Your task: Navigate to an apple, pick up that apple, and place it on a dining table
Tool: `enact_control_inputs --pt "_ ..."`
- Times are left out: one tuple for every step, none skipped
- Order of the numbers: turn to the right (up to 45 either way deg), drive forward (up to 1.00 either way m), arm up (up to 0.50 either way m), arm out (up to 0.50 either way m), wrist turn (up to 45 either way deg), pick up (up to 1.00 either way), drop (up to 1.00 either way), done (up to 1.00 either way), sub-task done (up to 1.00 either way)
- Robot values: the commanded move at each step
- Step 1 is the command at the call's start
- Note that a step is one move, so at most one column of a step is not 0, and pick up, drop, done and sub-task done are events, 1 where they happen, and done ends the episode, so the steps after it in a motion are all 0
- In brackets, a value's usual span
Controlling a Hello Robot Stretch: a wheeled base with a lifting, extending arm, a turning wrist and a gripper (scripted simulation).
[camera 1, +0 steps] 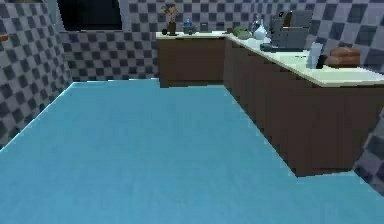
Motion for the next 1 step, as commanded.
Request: enact_control_inputs --pt "0.0 1.0 0.0 0.0 0.0 0.0 0.0 0.0 0.0"
